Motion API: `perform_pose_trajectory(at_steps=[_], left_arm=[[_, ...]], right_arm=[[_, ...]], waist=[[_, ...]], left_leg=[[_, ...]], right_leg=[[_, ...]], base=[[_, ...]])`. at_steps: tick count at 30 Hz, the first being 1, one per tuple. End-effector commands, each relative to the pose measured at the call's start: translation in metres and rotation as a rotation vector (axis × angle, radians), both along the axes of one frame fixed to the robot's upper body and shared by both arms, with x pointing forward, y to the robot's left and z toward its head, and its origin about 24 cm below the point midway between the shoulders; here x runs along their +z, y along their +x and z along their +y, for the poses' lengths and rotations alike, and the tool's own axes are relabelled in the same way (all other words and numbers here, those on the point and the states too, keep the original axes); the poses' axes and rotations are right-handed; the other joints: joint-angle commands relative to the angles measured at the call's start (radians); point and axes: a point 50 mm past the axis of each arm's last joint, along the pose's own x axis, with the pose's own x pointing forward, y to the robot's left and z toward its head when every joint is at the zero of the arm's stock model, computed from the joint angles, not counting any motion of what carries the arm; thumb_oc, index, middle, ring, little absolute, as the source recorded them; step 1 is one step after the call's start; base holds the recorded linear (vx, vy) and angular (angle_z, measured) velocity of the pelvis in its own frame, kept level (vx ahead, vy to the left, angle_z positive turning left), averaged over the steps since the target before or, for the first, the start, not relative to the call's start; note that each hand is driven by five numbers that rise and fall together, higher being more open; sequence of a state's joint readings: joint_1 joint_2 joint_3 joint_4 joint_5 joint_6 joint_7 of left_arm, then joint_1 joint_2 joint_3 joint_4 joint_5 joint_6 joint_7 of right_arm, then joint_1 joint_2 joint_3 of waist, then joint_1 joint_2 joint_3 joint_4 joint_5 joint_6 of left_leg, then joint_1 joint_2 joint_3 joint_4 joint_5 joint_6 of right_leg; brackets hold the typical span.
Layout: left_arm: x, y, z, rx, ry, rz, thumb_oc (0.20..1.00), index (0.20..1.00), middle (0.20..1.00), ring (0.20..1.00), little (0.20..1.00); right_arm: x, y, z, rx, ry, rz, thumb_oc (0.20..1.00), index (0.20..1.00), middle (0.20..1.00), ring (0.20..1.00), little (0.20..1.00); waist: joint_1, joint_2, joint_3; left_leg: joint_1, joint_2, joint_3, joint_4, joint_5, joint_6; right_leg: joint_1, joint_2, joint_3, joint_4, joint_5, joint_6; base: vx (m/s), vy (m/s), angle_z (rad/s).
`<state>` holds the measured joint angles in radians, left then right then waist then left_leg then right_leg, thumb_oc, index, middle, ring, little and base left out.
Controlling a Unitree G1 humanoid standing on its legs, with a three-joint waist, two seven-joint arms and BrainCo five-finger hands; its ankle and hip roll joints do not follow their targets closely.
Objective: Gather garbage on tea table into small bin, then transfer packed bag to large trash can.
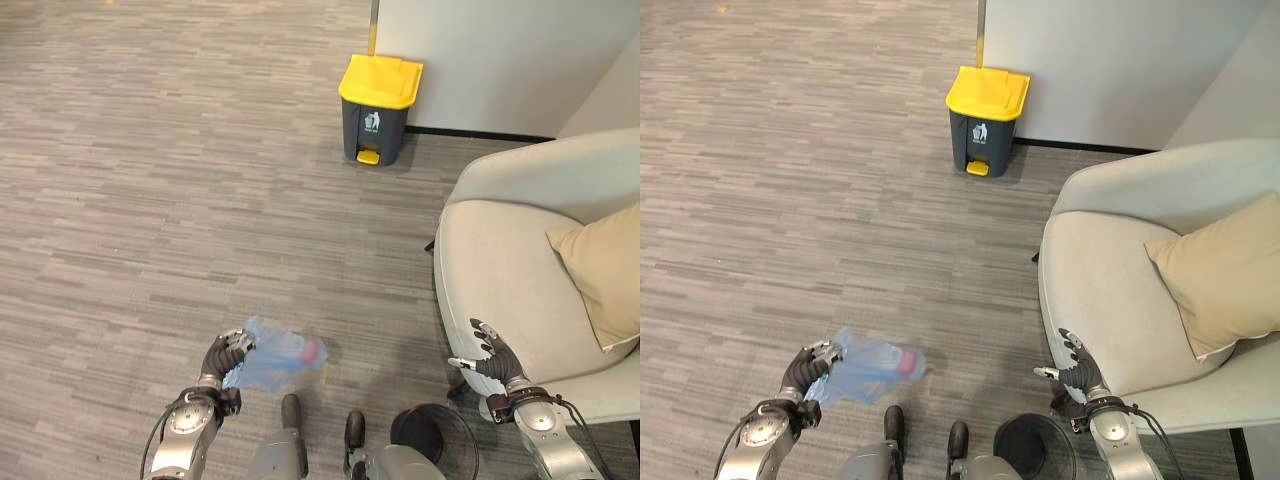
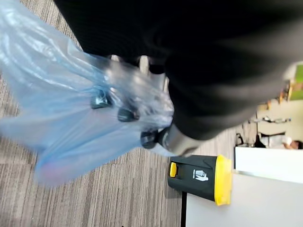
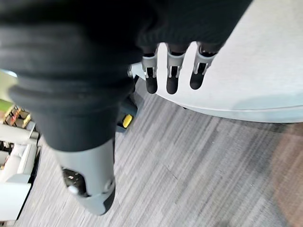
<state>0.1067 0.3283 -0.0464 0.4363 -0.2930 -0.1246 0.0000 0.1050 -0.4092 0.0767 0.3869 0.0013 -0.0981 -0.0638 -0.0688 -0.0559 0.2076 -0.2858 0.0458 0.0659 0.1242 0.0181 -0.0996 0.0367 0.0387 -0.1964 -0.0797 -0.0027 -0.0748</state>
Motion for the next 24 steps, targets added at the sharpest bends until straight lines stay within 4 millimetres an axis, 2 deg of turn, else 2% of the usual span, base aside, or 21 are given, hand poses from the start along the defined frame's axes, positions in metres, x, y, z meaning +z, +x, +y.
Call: perform_pose_trajectory(at_steps=[1,5,6,8,10,11,13,15,16,19,20,22,24], left_arm=[[0.028,0.007,0.012,-0.035,0.083,-0.13,0.2,0.2,0.2,0.2,0.2],[0.026,0.004,0.015,-0.034,0.093,-0.116,0.2,0.2,0.2,0.2,0.2],[0.027,0.003,0.016,-0.038,0.102,-0.115,0.2,0.2,0.2,0.2,0.2],[0.029,0.004,0.018,-0.033,0.106,-0.12,0.2,0.2,0.2,0.2,0.2],[0.033,0.005,0.023,-0.023,0.121,-0.132,0.2,0.2,0.2,0.2,0.2],[0.036,0.007,0.026,-0.015,0.139,-0.142,0.2,0.2,0.2,0.2,0.2],[0.037,0.009,0.025,-0.015,0.132,-0.15,0.2,0.2,0.2,0.2,0.2],[0.037,0.009,0.025,-0.015,0.131,-0.15,0.2,0.2,0.2,0.2,0.2],[0.037,0.01,0.025,-0.012,0.13,-0.153,0.2,0.2,0.2,0.2,0.2],[0.036,0.013,0.023,-0.009,0.121,-0.153,0.2,0.2,0.2,0.2,0.2],[0.035,0.014,0.02,-0.016,0.111,-0.152,0.2,0.2,0.2,0.2,0.2],[0.033,0.013,0.018,-0.027,0.112,-0.146,0.2,0.2,0.2,0.2,0.2],[0.032,0.01,0.016,-0.043,0.109,-0.135,0.2,0.2,0.2,0.2,0.2]], right_arm=[[0.009,0.003,0.002,0.011,0.007,-0.059,1.0,1.0,1.0,1.0,1.0],[0.006,0.003,0.007,0.022,0.021,-0.048,1.0,1.0,1.0,1.0,1.0],[0.007,0.006,0.014,0.038,0.038,-0.057,1.0,1.0,1.0,1.0,1.0],[0.006,0.008,0.015,0.045,0.039,-0.056,1.0,1.0,1.0,1.0,1.0],[0.009,0.014,0.021,0.067,0.044,-0.067,1.0,1.0,1.0,1.0,1.0],[0.012,0.019,0.027,0.077,0.062,-0.089,1.0,1.0,1.0,1.0,1.0],[0.015,0.023,0.026,0.085,0.053,-0.094,1.0,1.0,1.0,1.0,1.0],[0.015,0.023,0.026,0.086,0.053,-0.094,1.0,1.0,1.0,1.0,1.0],[0.016,0.024,0.025,0.09,0.05,-0.095,1.0,1.0,1.0,1.0,1.0],[0.015,0.023,0.023,0.09,0.04,-0.086,1.0,1.0,1.0,1.0,1.0],[0.013,0.021,0.023,0.091,0.036,-0.073,1.0,1.0,1.0,1.0,1.0],[0.01,0.015,0.02,0.082,0.034,-0.055,1.0,1.0,1.0,1.0,1.0],[0.007,0.01,0.017,0.071,0.034,-0.041,1.0,1.0,1.0,1.0,1.0]], waist=[[0.042,-0.012,-0.004],[0.048,-0.019,-0.025],[0.052,-0.027,-0.03],[0.059,-0.03,-0.031],[0.066,-0.033,-0.024],[0.06,-0.022,-0.018],[0.034,-0.007,0.001],[0.032,-0.006,0.003],[0.019,-0.005,0.011],[0.003,-0.01,0.02],[-0.011,-0.006,0.022],[-0.026,-0.007,0.015],[-0.031,0.001,-0.002]], left_leg=[[0.004,-0.045,0.015,0.028,0.005,0.038],[0.009,-0.052,0.019,0.052,-0.017,0.062],[0.016,-0.06,0.031,0.074,-0.046,0.081],[0.018,-0.063,0.041,0.084,-0.061,0.09],[0.047,-0.078,0.059,0.091,-0.107,0.126],[0.106,-0.084,0.069,0.059,-0.133,0.148],[0.194,-0.089,0.066,0.019,-0.169,0.149],[0.197,-0.088,0.063,0.019,-0.171,0.149],[0.248,-0.099,0.058,0.003,-0.192,0.147],[0.315,-0.109,0.048,-0.012,-0.224,0.134],[0.365,-0.104,0.032,-0.024,-0.245,0.121],[0.402,-0.102,0.014,-0.027,-0.266,0.109],[0.422,-0.084,-0.001,0.0,-0.258,0.085]], right_leg=[[0.035,-0.073,0.134,0.097,-0.139,0.129],[0.055,-0.105,0.157,0.125,-0.159,0.147],[0.05,-0.128,0.173,0.161,-0.163,0.159],[0.036,-0.135,0.183,0.189,-0.163,0.166],[-0.014,-0.159,0.196,0.312,-0.126,0.194],[-0.114,-0.163,0.183,0.426,-0.053,0.207],[-0.227,-0.144,0.122,0.378,-0.062,0.194],[-0.223,-0.143,0.12,0.378,-0.064,0.193],[-0.278,-0.137,0.091,0.328,-0.038,0.195],[-0.315,-0.151,0.023,0.223,0.004,0.203],[-0.332,-0.158,-0.022,0.177,0.023,0.212],[-0.327,-0.155,0.001,0.173,0.027,0.215],[-0.304,-0.145,0.017,0.189,0.038,0.191]], base=[[0.37,0.146,-0.41],[0.38,0.191,-0.57],[0.29,0.192,-0.2],[0.26,0.189,-0.26],[0.33,0.251,-0.32],[0.46,0.257,-0.63],[0.46,0.154,-0.56],[0.21,0.02,0.02],[0.35,0.002,0.17],[0.44,-0.061,0.16],[0.49,-0.123,0.25],[0.46,-0.151,0.36],[0.38,-0.165,0.63]])
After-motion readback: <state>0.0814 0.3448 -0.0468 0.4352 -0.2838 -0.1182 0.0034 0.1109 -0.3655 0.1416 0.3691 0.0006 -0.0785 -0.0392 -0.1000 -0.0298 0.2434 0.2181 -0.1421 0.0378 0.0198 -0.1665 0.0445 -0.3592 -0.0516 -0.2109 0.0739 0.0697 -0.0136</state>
